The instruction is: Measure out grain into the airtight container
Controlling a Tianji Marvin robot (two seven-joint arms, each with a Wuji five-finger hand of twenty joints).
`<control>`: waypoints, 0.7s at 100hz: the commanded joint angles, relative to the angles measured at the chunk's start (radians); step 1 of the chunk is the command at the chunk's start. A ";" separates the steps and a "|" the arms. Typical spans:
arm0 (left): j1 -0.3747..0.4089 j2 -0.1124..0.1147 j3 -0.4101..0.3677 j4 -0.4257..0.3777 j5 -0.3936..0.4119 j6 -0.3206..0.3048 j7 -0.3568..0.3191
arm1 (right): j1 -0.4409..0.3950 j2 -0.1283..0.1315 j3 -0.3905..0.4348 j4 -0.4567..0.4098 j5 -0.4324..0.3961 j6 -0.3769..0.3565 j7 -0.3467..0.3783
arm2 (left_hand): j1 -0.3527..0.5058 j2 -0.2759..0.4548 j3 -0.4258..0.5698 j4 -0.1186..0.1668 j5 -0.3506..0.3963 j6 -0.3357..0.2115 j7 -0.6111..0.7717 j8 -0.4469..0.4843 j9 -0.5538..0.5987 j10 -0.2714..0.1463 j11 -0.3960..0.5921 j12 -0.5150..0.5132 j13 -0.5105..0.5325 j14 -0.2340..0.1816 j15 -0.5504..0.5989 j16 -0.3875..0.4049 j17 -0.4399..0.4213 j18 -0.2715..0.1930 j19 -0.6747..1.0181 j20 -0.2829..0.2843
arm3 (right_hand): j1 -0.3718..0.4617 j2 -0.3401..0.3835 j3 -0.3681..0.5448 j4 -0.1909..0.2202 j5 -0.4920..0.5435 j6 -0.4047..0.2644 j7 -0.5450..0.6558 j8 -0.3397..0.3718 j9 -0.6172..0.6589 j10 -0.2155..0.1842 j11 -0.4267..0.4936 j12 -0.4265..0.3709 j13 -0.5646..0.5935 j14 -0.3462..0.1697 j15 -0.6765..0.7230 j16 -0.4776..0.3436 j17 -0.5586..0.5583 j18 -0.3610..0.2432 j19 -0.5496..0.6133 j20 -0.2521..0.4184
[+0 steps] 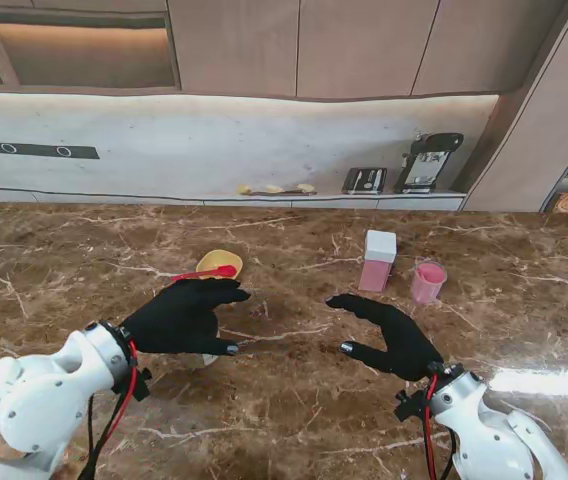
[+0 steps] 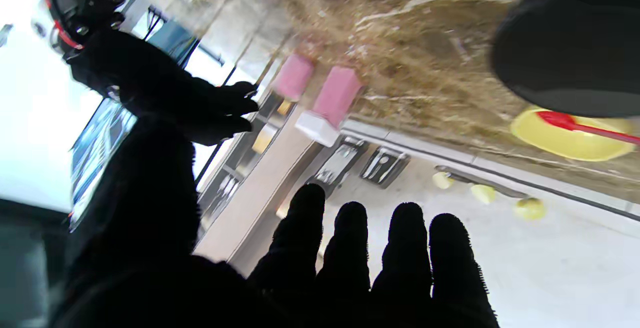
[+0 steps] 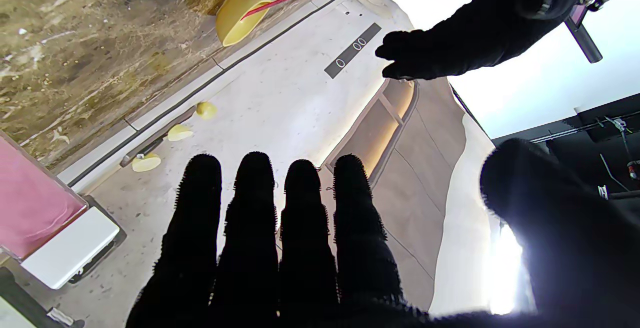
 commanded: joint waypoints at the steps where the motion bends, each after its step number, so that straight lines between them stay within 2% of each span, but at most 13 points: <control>1: -0.030 0.028 -0.024 0.000 0.014 0.010 0.003 | -0.010 -0.001 0.001 0.013 0.006 0.005 0.019 | -0.059 -0.084 0.093 0.015 -0.045 -0.029 -0.018 -0.025 -0.049 -0.041 -0.017 -0.016 -0.058 -0.045 -0.043 -0.016 -0.012 -0.005 -0.059 -0.024 | -0.031 0.008 0.013 -0.024 0.011 -0.016 0.010 -0.004 0.003 -0.015 -0.003 0.000 0.014 -0.028 -0.001 -0.013 0.006 -0.010 0.023 0.004; 8: -0.052 0.042 -0.051 -0.006 0.037 0.019 -0.080 | -0.010 0.000 0.003 0.018 0.003 0.000 0.021 | -0.075 -0.138 0.119 0.009 -0.076 -0.044 -0.030 -0.031 -0.083 -0.055 -0.025 -0.019 -0.082 -0.048 -0.056 -0.021 -0.014 0.038 -0.093 -0.040 | -0.032 0.009 0.013 -0.024 0.010 -0.018 0.010 -0.004 0.004 -0.014 -0.002 0.000 0.014 -0.027 -0.001 -0.013 0.006 -0.009 0.025 0.004; 16: -0.082 0.059 -0.064 -0.004 0.070 0.030 -0.175 | -0.011 -0.001 0.005 0.023 0.005 0.000 0.018 | -0.071 -0.190 0.135 -0.008 -0.110 -0.063 -0.038 -0.032 -0.108 -0.068 -0.032 -0.024 -0.098 -0.034 -0.063 -0.022 -0.025 0.104 -0.076 -0.017 | -0.030 0.008 0.013 -0.024 0.012 -0.017 0.011 -0.004 0.006 -0.013 -0.002 0.001 0.015 -0.027 0.000 -0.012 0.007 -0.007 0.027 0.005; 24: -0.109 0.072 -0.060 0.011 0.102 0.035 -0.245 | -0.010 -0.002 0.005 0.029 0.006 0.001 0.014 | -0.068 -0.221 0.139 -0.016 -0.133 -0.049 -0.049 -0.036 -0.115 -0.072 -0.033 -0.024 -0.114 -0.029 -0.067 -0.023 -0.029 0.121 -0.069 -0.008 | -0.030 0.008 0.013 -0.024 0.013 -0.019 0.011 -0.004 0.008 -0.013 -0.001 0.002 0.018 -0.026 0.001 -0.011 0.010 -0.002 0.031 0.007; 30: -0.124 0.078 -0.052 0.030 0.137 0.026 -0.275 | -0.008 -0.002 0.005 0.033 0.008 0.001 0.016 | -0.079 -0.234 0.158 -0.029 -0.157 -0.058 -0.061 -0.041 -0.119 -0.074 -0.051 -0.036 -0.127 -0.025 -0.065 -0.020 -0.032 0.147 -0.062 0.004 | -0.030 0.009 0.012 -0.024 0.011 -0.019 0.011 -0.004 0.006 -0.016 -0.002 0.003 0.018 -0.026 0.000 -0.010 0.010 -0.001 0.034 0.009; 47: -0.150 0.084 -0.011 0.094 0.205 0.045 -0.308 | -0.004 -0.002 0.005 0.038 0.014 -0.001 0.019 | -0.093 -0.258 0.216 -0.041 -0.253 -0.095 -0.080 -0.029 -0.154 -0.060 -0.122 -0.044 -0.158 0.018 -0.055 -0.010 -0.032 0.206 -0.001 0.042 | -0.029 0.009 0.013 -0.024 0.011 -0.020 0.010 -0.004 0.009 -0.015 -0.001 0.004 0.018 -0.027 0.000 -0.009 0.012 0.002 0.037 0.011; 53: -0.161 0.084 0.008 0.121 0.225 0.057 -0.314 | -0.004 -0.001 0.006 0.038 0.015 -0.002 0.022 | -0.100 -0.262 0.236 -0.045 -0.269 -0.119 -0.162 -0.043 -0.184 -0.055 -0.177 -0.029 -0.175 0.033 -0.060 -0.009 -0.024 0.224 0.024 0.055 | -0.029 0.010 0.013 -0.024 0.011 -0.019 0.011 -0.004 0.010 -0.015 -0.001 0.005 0.017 -0.029 -0.001 -0.009 0.010 0.004 0.037 0.012; 57: -0.169 0.085 0.023 0.140 0.232 0.066 -0.314 | -0.004 -0.001 0.007 0.037 0.015 -0.002 0.022 | -0.099 -0.263 0.243 -0.045 -0.271 -0.120 -0.185 -0.070 -0.193 -0.046 -0.196 -0.007 -0.177 0.044 -0.060 -0.005 -0.013 0.232 0.046 0.065 | -0.029 0.010 0.012 -0.024 0.011 -0.020 0.010 -0.004 0.011 -0.014 0.000 0.006 0.015 -0.029 -0.002 -0.009 0.007 0.010 0.037 0.012; 70: -0.203 0.086 0.073 0.199 0.240 0.085 -0.317 | -0.007 -0.002 0.010 0.037 0.012 0.003 0.019 | -0.097 -0.273 0.263 -0.047 -0.268 -0.151 -0.201 -0.185 -0.199 -0.037 -0.210 -0.045 -0.171 0.060 -0.026 0.034 0.026 0.244 0.133 0.097 | -0.028 0.010 0.014 -0.024 0.012 -0.021 0.011 -0.004 0.010 -0.014 0.000 0.008 0.012 -0.028 -0.002 -0.009 0.002 0.023 0.039 0.017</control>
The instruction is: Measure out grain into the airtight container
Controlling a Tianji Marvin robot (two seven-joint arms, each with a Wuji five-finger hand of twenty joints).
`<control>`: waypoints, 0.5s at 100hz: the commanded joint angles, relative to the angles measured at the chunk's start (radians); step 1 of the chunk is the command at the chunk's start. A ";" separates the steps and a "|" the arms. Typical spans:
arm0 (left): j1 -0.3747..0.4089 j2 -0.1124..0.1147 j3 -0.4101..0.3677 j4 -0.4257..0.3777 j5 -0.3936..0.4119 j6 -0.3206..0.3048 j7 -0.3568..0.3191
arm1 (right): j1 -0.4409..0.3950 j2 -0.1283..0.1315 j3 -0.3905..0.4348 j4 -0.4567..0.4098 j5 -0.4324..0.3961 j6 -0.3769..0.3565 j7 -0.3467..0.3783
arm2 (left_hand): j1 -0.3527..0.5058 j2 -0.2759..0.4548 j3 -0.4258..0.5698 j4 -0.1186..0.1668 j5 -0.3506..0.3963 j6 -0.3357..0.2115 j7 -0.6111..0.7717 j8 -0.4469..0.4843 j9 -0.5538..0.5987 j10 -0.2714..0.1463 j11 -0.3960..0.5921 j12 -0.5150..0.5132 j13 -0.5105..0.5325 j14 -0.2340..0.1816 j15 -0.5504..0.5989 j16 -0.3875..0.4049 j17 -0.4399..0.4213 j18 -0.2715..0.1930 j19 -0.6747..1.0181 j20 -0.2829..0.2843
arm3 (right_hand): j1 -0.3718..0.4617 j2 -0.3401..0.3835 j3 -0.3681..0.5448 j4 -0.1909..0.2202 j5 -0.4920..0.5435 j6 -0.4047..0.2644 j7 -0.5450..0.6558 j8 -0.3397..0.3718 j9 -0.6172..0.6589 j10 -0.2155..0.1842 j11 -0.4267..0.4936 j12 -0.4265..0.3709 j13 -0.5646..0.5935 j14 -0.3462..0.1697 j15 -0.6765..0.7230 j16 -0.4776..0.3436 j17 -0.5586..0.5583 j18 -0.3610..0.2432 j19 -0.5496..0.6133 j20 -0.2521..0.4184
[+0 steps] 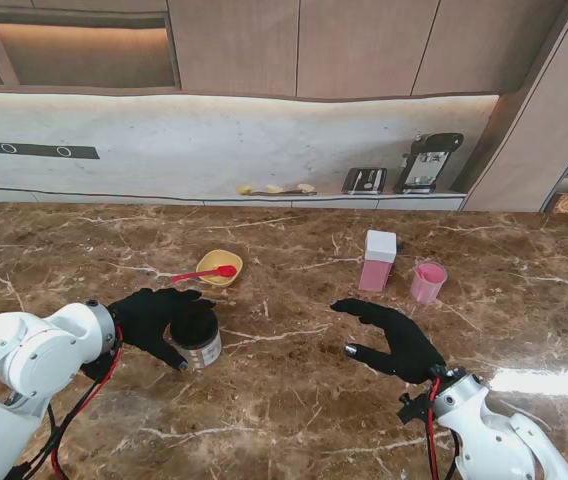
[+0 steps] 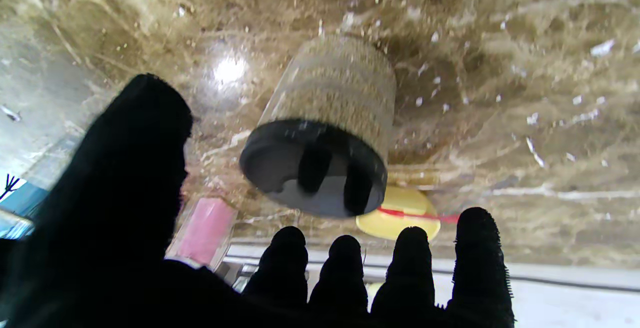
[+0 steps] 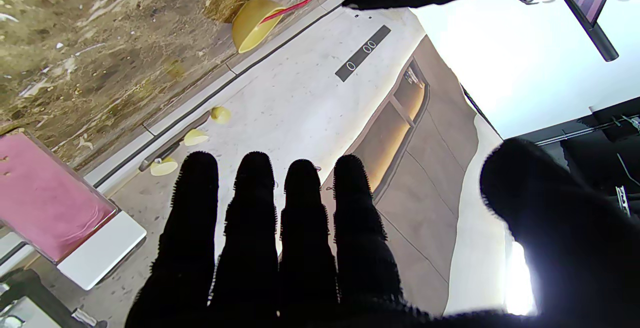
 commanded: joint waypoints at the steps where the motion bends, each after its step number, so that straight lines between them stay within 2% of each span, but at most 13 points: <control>1: -0.008 -0.001 0.017 0.035 0.010 0.000 -0.005 | -0.009 -0.002 0.003 0.005 0.002 0.006 0.011 | -0.032 -0.036 0.028 -0.032 -0.047 -0.030 -0.027 -0.046 -0.035 0.011 -0.026 -0.023 -0.026 0.035 0.024 0.029 0.027 0.034 0.071 0.024 | -0.028 0.009 0.013 -0.024 0.012 -0.020 0.011 -0.004 0.010 -0.013 0.000 0.008 0.012 -0.028 -0.003 -0.008 -0.007 -0.003 0.016 0.017; 13: -0.036 -0.002 0.053 0.075 0.014 0.011 0.010 | -0.013 -0.002 0.004 0.002 0.004 0.010 0.013 | -0.032 -0.054 0.081 -0.037 -0.047 -0.041 -0.026 -0.049 -0.034 0.023 -0.018 -0.014 0.020 0.047 0.104 0.104 0.091 0.025 0.201 0.071 | -0.028 0.011 0.014 -0.024 0.011 -0.021 0.010 -0.004 0.010 -0.013 0.000 0.009 0.012 -0.028 -0.003 -0.008 -0.006 -0.001 0.017 0.020; 22: -0.051 -0.005 0.076 0.095 0.022 0.009 0.039 | -0.016 -0.001 0.005 0.001 0.005 0.012 0.015 | -0.040 -0.078 0.181 -0.048 -0.045 -0.049 0.000 -0.011 -0.028 0.027 0.007 0.085 0.092 0.057 0.220 0.245 0.168 0.013 0.347 0.154 | -0.027 0.010 0.013 -0.024 0.011 -0.023 0.011 -0.004 0.009 -0.015 -0.001 0.010 0.013 -0.028 -0.002 -0.007 -0.005 0.000 0.018 0.023; 26: -0.058 -0.006 0.086 0.101 0.030 0.005 0.047 | -0.016 -0.001 0.005 0.000 0.005 0.013 0.015 | -0.045 -0.092 0.243 -0.056 -0.046 -0.059 0.011 0.090 -0.025 0.028 0.020 0.168 0.132 0.062 0.275 0.332 0.216 0.003 0.404 0.192 | -0.026 0.011 0.014 -0.024 0.011 -0.022 0.011 -0.003 0.010 -0.014 -0.001 0.010 0.013 -0.028 -0.002 -0.007 -0.004 0.000 0.018 0.024; 34: -0.070 -0.008 0.108 0.115 0.030 0.001 0.067 | -0.017 -0.001 0.007 0.000 0.006 0.016 0.016 | -0.033 -0.112 0.339 -0.063 -0.052 -0.080 0.045 0.296 -0.026 0.024 0.057 0.326 0.197 0.081 0.397 0.476 0.288 -0.022 0.488 0.224 | -0.024 0.011 0.015 -0.024 0.012 -0.022 0.011 -0.003 0.010 -0.013 -0.001 0.011 0.013 -0.028 -0.003 -0.007 -0.003 0.000 0.018 0.026; 41: -0.080 -0.009 0.126 0.124 0.027 0.002 0.080 | -0.017 -0.001 0.007 -0.001 0.005 0.017 0.016 | -0.027 -0.120 0.373 -0.068 -0.062 -0.100 0.087 0.439 -0.024 0.014 0.087 0.412 0.221 0.082 0.452 0.536 0.307 -0.028 0.514 0.225 | -0.024 0.012 0.016 -0.024 0.012 -0.023 0.011 -0.003 0.011 -0.014 -0.001 0.011 0.012 -0.026 -0.003 -0.006 -0.003 -0.001 0.018 0.027; 50: -0.089 -0.010 0.141 0.133 0.034 0.003 0.089 | -0.017 -0.001 0.006 0.000 0.005 0.016 0.016 | -0.016 -0.122 0.398 -0.068 -0.066 -0.107 0.098 0.516 -0.008 0.001 0.139 0.467 0.256 0.087 0.495 0.580 0.327 -0.027 0.532 0.225 | -0.023 0.011 0.017 -0.024 0.013 -0.023 0.012 -0.003 0.011 -0.014 -0.001 0.012 0.012 -0.028 -0.003 -0.006 -0.002 -0.001 0.018 0.029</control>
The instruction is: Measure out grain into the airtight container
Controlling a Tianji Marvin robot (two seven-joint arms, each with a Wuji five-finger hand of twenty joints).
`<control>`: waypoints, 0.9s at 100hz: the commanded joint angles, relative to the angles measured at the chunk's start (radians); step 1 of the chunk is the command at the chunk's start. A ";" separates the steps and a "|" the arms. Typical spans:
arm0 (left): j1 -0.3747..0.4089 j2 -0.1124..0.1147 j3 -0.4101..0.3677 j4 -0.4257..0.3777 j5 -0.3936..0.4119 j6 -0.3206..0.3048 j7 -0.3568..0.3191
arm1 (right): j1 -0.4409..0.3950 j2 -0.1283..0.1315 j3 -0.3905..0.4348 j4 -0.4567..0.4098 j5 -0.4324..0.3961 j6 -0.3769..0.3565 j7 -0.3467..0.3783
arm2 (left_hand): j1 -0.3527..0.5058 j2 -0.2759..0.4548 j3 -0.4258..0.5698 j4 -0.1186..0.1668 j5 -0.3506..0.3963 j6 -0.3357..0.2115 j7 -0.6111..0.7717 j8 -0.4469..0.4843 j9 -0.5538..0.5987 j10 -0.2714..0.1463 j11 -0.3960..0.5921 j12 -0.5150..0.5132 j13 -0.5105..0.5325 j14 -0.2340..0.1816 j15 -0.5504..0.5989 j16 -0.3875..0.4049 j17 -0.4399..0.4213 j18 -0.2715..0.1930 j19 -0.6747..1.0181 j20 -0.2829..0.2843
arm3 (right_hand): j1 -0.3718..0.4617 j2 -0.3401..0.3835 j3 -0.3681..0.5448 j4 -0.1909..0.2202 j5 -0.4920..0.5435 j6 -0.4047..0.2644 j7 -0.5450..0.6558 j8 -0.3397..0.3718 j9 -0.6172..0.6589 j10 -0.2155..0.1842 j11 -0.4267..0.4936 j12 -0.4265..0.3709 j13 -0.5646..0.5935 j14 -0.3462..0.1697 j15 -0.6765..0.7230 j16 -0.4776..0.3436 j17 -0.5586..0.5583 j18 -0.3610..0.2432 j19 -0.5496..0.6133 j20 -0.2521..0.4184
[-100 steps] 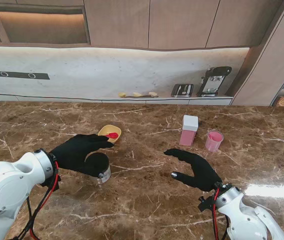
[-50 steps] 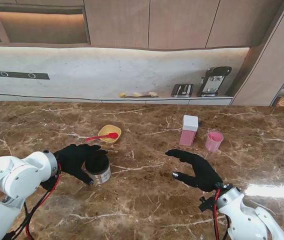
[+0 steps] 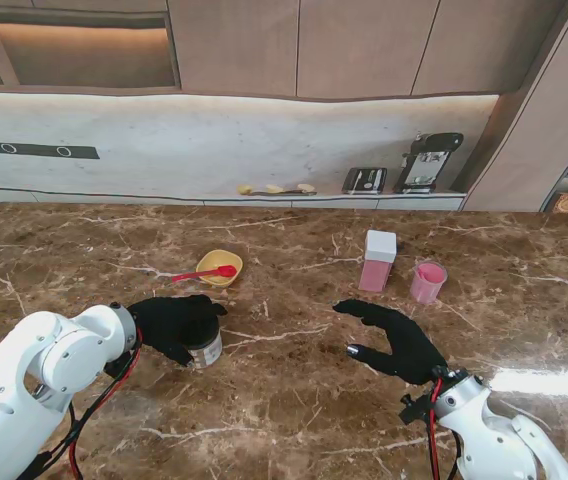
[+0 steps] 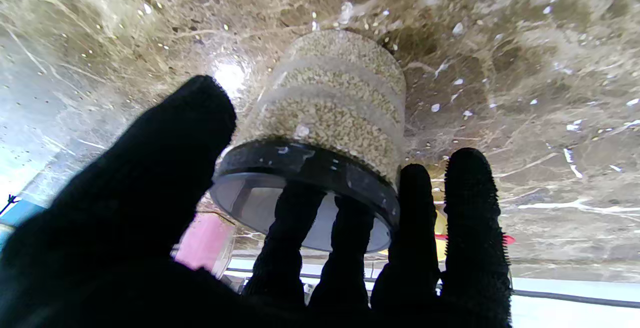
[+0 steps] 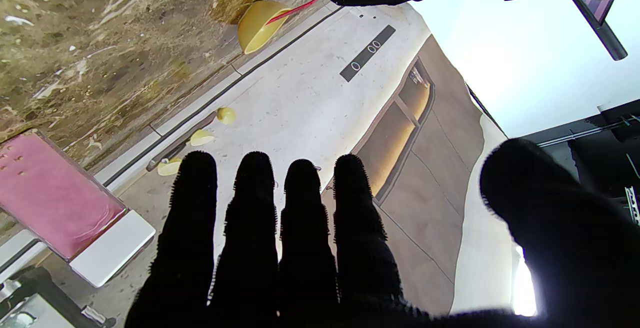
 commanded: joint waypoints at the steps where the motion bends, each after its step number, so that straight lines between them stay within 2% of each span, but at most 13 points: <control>1: 0.000 -0.007 0.011 0.013 0.005 -0.001 0.002 | -0.010 -0.001 0.000 0.002 0.004 0.006 0.015 | -0.014 -0.032 0.036 -0.029 -0.013 -0.049 0.017 0.045 0.006 -0.013 0.047 0.043 0.049 0.032 0.054 0.040 0.027 -0.004 0.045 0.013 | -0.023 0.012 0.017 -0.024 0.012 -0.024 0.003 -0.003 0.011 -0.013 -0.001 0.012 0.012 -0.028 -0.003 -0.006 -0.002 -0.012 0.017 0.020; 12: -0.009 -0.008 0.026 0.026 0.015 -0.003 0.014 | -0.011 0.000 0.000 0.002 0.006 0.006 0.019 | 0.001 -0.030 0.079 -0.027 -0.007 -0.039 -0.001 0.047 0.030 -0.021 0.143 0.100 0.082 0.034 0.106 0.103 0.050 -0.008 0.065 0.008 | -0.022 0.013 0.018 -0.025 0.013 -0.024 0.004 -0.003 0.010 -0.013 -0.001 0.012 0.011 -0.027 -0.004 -0.006 -0.002 -0.011 0.017 0.022; 18: -0.014 -0.008 0.034 0.032 0.018 -0.002 0.015 | -0.012 0.000 0.001 0.002 0.006 0.007 0.019 | 0.024 -0.025 0.125 -0.023 -0.010 -0.035 0.072 0.123 0.039 -0.024 0.214 0.137 0.109 0.037 0.142 0.148 0.078 -0.019 0.087 0.001 | -0.021 0.012 0.019 -0.025 0.014 -0.024 0.004 -0.002 0.010 -0.012 -0.002 0.012 0.012 -0.026 -0.003 -0.006 -0.001 -0.012 0.018 0.023; 22: -0.017 -0.008 0.039 0.037 0.017 0.002 0.015 | -0.013 0.000 0.002 0.002 0.006 0.008 0.019 | 0.052 -0.013 0.168 -0.019 -0.008 -0.035 0.178 0.189 0.044 -0.024 0.266 0.159 0.129 0.041 0.171 0.179 0.108 -0.031 0.116 0.001 | -0.021 0.013 0.019 -0.025 0.014 -0.025 0.004 -0.002 0.010 -0.014 -0.002 0.012 0.011 -0.026 -0.003 -0.006 -0.001 -0.012 0.017 0.023; 30: -0.022 -0.009 0.048 0.046 0.013 0.009 0.021 | -0.014 0.000 0.002 0.001 0.006 0.010 0.018 | 0.106 0.013 0.217 -0.014 -0.002 -0.042 0.365 0.247 0.052 -0.028 0.378 0.202 0.166 0.044 0.224 0.226 0.167 -0.057 0.171 0.008 | -0.020 0.013 0.021 -0.025 0.014 -0.025 0.004 -0.002 0.009 -0.013 -0.002 0.012 0.010 -0.025 -0.004 -0.007 -0.001 -0.011 0.017 0.025; 44: -0.029 -0.012 0.070 0.063 -0.005 0.012 0.051 | -0.015 -0.001 0.001 0.000 0.007 0.012 0.018 | 0.196 0.038 0.250 -0.016 -0.007 -0.056 0.727 0.346 0.100 -0.032 0.532 0.236 0.211 0.049 0.266 0.248 0.223 -0.085 0.201 0.019 | -0.019 0.014 0.022 -0.025 0.014 -0.025 0.004 -0.003 0.010 -0.014 -0.002 0.012 0.009 -0.025 -0.004 -0.007 0.000 -0.013 0.017 0.026; 49: -0.033 -0.015 0.081 0.068 -0.018 0.015 0.068 | -0.015 0.000 0.001 0.000 0.007 0.013 0.019 | 0.228 0.048 0.251 -0.015 -0.012 -0.053 0.843 0.387 0.131 -0.030 0.550 0.240 0.225 0.058 0.277 0.249 0.243 -0.087 0.213 0.021 | -0.019 0.015 0.022 -0.025 0.014 -0.026 0.005 -0.002 0.009 -0.014 -0.002 0.012 0.009 -0.024 -0.004 -0.007 0.000 -0.013 0.017 0.027; 51: -0.034 -0.016 0.086 0.070 -0.021 0.016 0.076 | -0.014 0.000 0.001 0.000 0.007 0.012 0.019 | 0.241 0.049 0.252 -0.016 -0.015 -0.052 0.883 0.402 0.142 -0.028 0.555 0.241 0.240 0.039 0.283 0.250 0.249 -0.087 0.217 0.023 | -0.018 0.015 0.023 -0.025 0.013 -0.025 0.004 -0.003 0.009 -0.014 -0.002 0.012 0.009 -0.025 -0.004 -0.007 0.001 -0.014 0.017 0.027; 55: -0.039 -0.018 0.096 0.076 -0.026 0.016 0.093 | -0.014 0.000 0.001 -0.001 0.007 0.012 0.019 | 0.273 0.041 0.243 -0.043 -0.006 -0.048 0.953 0.431 0.172 -0.026 0.565 0.244 0.271 0.039 0.273 0.307 0.269 -0.088 0.224 0.024 | -0.019 0.016 0.022 -0.026 0.013 -0.023 0.004 -0.003 0.010 -0.014 -0.002 0.012 0.010 -0.023 -0.003 -0.007 0.001 -0.015 0.017 0.027; 59: -0.046 -0.021 0.109 0.081 -0.032 0.016 0.108 | -0.013 -0.001 0.000 0.000 0.007 0.012 0.018 | 0.300 0.032 0.233 -0.058 0.033 -0.040 0.987 0.444 0.202 -0.022 0.573 0.246 0.294 0.046 0.268 0.331 0.285 -0.088 0.226 0.022 | -0.019 0.017 0.023 -0.026 0.014 -0.024 0.004 -0.003 0.008 -0.014 -0.002 0.012 0.009 -0.024 -0.003 -0.007 0.002 -0.015 0.018 0.028; 72: -0.083 -0.030 0.170 0.106 -0.070 0.024 0.158 | -0.010 -0.002 0.000 0.001 0.004 0.012 0.013 | 0.386 0.016 0.199 -0.083 0.115 -0.024 1.022 0.459 0.273 -0.019 0.594 0.255 0.357 0.064 0.238 0.380 0.325 -0.083 0.231 0.011 | -0.019 0.018 0.024 -0.026 0.013 -0.025 0.004 -0.003 0.009 -0.014 -0.002 0.012 0.011 -0.023 -0.002 -0.006 0.003 -0.016 0.018 0.029; 79: -0.111 -0.035 0.212 0.123 -0.088 0.029 0.183 | -0.011 -0.002 0.000 0.001 0.000 0.014 0.009 | 0.441 0.013 0.173 -0.084 0.142 -0.020 1.031 0.465 0.315 -0.014 0.576 0.377 0.396 0.071 0.206 0.412 0.344 -0.086 0.236 0.002 | -0.018 0.018 0.024 -0.026 0.013 -0.026 0.005 -0.003 0.009 -0.015 -0.001 0.012 0.010 -0.022 -0.003 -0.007 0.003 -0.015 0.018 0.029; 90: -0.161 -0.046 0.284 0.151 -0.125 0.042 0.223 | -0.013 -0.004 0.001 0.001 -0.004 0.018 0.001 | 0.448 0.013 0.173 -0.085 0.163 -0.020 1.036 0.464 0.343 -0.011 0.578 0.403 0.414 0.074 0.204 0.414 0.361 -0.088 0.238 0.001 | -0.017 0.018 0.024 -0.026 0.013 -0.025 0.005 -0.003 0.009 -0.015 -0.001 0.012 0.012 -0.021 -0.001 -0.006 0.004 -0.016 0.019 0.030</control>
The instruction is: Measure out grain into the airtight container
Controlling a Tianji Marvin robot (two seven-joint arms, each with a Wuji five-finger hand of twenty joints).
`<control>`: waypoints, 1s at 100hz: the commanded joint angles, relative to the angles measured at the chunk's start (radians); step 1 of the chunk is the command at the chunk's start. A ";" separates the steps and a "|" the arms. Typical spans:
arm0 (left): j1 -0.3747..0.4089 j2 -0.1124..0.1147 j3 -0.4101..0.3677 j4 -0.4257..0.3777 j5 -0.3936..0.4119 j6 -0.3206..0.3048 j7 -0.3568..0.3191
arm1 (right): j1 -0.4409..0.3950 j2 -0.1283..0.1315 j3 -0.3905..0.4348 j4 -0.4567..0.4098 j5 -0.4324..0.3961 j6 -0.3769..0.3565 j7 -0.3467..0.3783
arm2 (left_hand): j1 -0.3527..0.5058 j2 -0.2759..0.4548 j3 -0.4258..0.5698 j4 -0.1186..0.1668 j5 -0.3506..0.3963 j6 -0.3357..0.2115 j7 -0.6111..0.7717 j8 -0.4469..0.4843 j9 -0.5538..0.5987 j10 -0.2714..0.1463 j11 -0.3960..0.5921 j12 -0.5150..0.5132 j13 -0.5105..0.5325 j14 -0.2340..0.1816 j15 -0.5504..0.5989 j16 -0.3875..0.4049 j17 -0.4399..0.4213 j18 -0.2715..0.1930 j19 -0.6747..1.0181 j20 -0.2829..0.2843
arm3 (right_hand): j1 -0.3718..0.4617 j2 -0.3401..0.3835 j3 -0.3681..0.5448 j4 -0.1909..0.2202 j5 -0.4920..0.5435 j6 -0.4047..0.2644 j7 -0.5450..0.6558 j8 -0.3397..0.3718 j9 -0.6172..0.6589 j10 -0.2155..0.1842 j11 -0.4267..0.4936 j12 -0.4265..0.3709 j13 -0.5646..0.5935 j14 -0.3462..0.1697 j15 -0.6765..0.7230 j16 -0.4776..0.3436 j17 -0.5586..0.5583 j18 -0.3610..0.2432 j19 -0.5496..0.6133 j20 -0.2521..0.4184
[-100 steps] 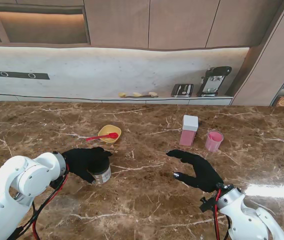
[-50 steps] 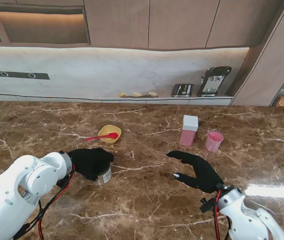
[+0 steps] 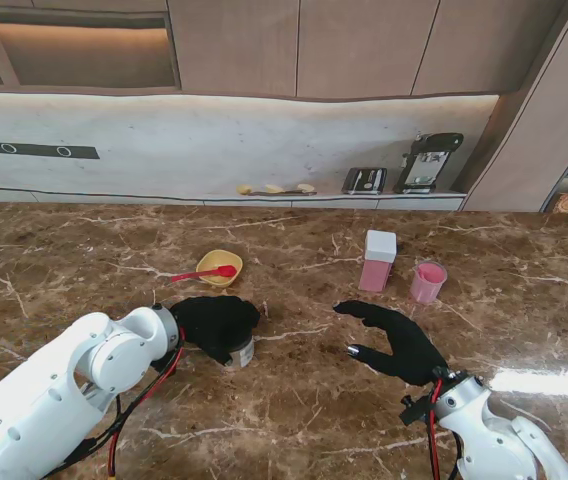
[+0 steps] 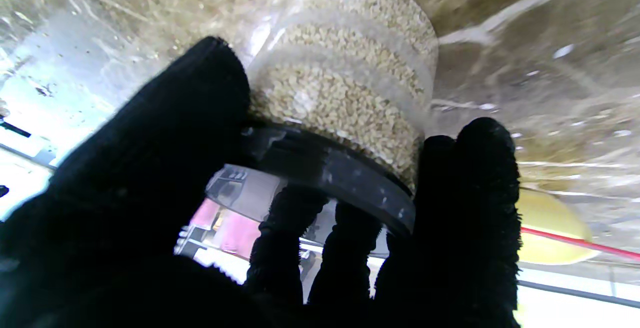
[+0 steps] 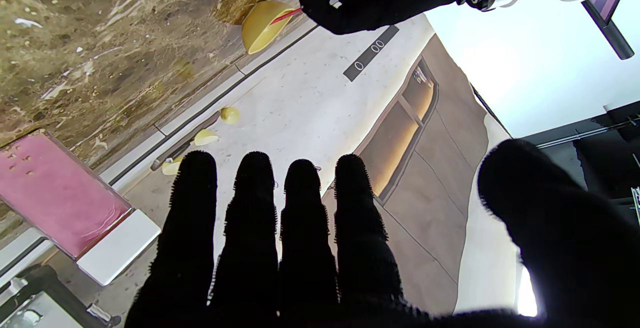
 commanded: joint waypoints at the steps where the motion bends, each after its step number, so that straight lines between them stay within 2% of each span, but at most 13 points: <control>1: -0.015 -0.026 0.032 0.020 -0.018 0.010 0.001 | -0.009 -0.004 0.001 0.002 -0.002 0.010 0.006 | 0.354 0.163 0.154 -0.025 0.131 0.016 0.359 0.120 0.153 -0.038 0.133 0.090 0.087 -0.100 0.043 0.028 0.023 -0.130 0.034 -0.003 | -0.018 0.016 0.014 -0.026 0.013 -0.016 0.004 -0.003 0.009 -0.015 -0.001 0.012 0.012 -0.021 -0.001 -0.006 0.004 -0.017 0.019 0.018; 16: -0.096 -0.040 0.142 0.057 -0.055 0.041 0.037 | -0.012 -0.004 0.006 0.001 -0.012 0.014 0.000 | 0.341 0.166 0.162 -0.027 0.142 0.024 0.354 0.115 0.170 -0.034 0.113 0.125 0.093 -0.098 0.051 0.027 0.029 -0.124 0.041 0.003 | -0.018 0.017 0.014 -0.026 0.013 -0.017 0.004 -0.003 0.010 -0.015 -0.001 0.012 0.013 -0.021 0.000 -0.005 0.006 -0.019 0.020 0.019; 41: -0.203 -0.072 0.297 0.101 -0.120 0.109 0.094 | -0.015 -0.006 0.015 0.008 -0.006 0.013 -0.003 | 0.328 0.168 0.170 -0.030 0.144 0.031 0.351 0.113 0.172 -0.031 0.107 0.126 0.094 -0.096 0.055 0.027 0.032 -0.126 0.043 0.005 | -0.017 0.016 0.014 -0.026 0.013 -0.016 0.005 -0.003 0.009 -0.015 -0.001 0.012 0.016 -0.019 0.001 -0.004 0.009 -0.023 0.021 0.018; 63: -0.244 -0.081 0.372 0.078 -0.163 0.156 0.079 | -0.016 -0.009 0.021 0.018 -0.003 0.009 -0.013 | 0.277 0.172 0.191 -0.026 0.133 0.050 0.321 0.089 0.156 -0.027 0.096 0.097 0.074 -0.102 0.065 0.009 0.024 -0.129 0.033 0.003 | -0.017 0.016 0.015 -0.026 0.013 -0.016 0.005 -0.003 0.008 -0.014 -0.001 0.011 0.015 -0.018 0.001 -0.004 0.008 -0.023 0.022 0.017; 76: -0.259 -0.086 0.403 0.079 -0.174 0.153 0.085 | -0.017 -0.009 0.024 0.020 -0.002 0.007 -0.015 | 0.179 0.187 0.232 0.007 0.087 0.061 0.286 0.042 0.111 -0.031 0.125 -0.066 0.026 -0.115 0.104 -0.055 0.008 -0.128 0.028 0.010 | -0.017 0.017 0.015 -0.027 0.013 -0.016 0.005 -0.003 0.009 -0.014 0.000 0.011 0.016 -0.018 0.001 -0.004 0.008 -0.022 0.023 0.016; 78: -0.261 -0.087 0.407 0.079 -0.174 0.152 0.085 | -0.018 -0.009 0.024 0.020 -0.002 0.007 -0.015 | 0.151 0.192 0.243 0.030 0.073 0.063 0.278 0.031 0.104 -0.031 0.127 -0.080 0.015 -0.119 0.116 -0.098 0.005 -0.129 0.026 0.013 | -0.017 0.015 0.015 -0.027 0.013 -0.016 0.005 -0.003 0.009 -0.015 -0.001 0.011 0.016 -0.017 0.001 -0.004 0.008 -0.022 0.023 0.016; 80: -0.263 -0.087 0.410 0.079 -0.173 0.150 0.086 | -0.018 -0.009 0.024 0.020 -0.001 0.008 -0.015 | 0.128 0.193 0.243 0.039 0.060 0.065 0.273 0.024 0.098 -0.030 0.127 -0.087 0.006 -0.121 0.123 -0.124 0.002 -0.129 0.024 0.014 | -0.016 0.015 0.015 -0.027 0.013 -0.016 0.005 -0.003 0.009 -0.014 0.000 0.011 0.016 -0.017 0.001 -0.004 0.008 -0.022 0.023 0.016; 92: -0.272 -0.086 0.427 0.075 -0.166 0.145 0.083 | -0.020 -0.010 0.025 0.017 0.000 0.010 -0.017 | -0.031 0.140 0.202 0.036 -0.004 0.080 0.217 -0.014 0.059 -0.034 0.098 -0.111 -0.040 -0.121 0.116 -0.142 -0.043 -0.123 0.014 0.024 | -0.017 0.016 0.016 -0.027 0.013 -0.017 0.005 -0.003 0.009 -0.014 0.000 0.011 0.015 -0.016 0.001 -0.004 0.007 -0.021 0.023 0.016; 100: -0.273 -0.083 0.427 0.072 -0.152 0.137 0.078 | -0.021 -0.010 0.026 0.018 0.000 0.009 -0.017 | -0.120 0.104 0.099 0.021 -0.040 0.089 0.154 -0.067 0.014 -0.037 0.045 -0.157 -0.094 -0.122 0.086 -0.155 -0.099 -0.108 -0.018 0.034 | -0.017 0.015 0.016 -0.027 0.013 -0.016 0.005 -0.003 0.008 -0.016 -0.001 0.011 0.016 -0.016 0.001 -0.004 0.008 -0.021 0.024 0.016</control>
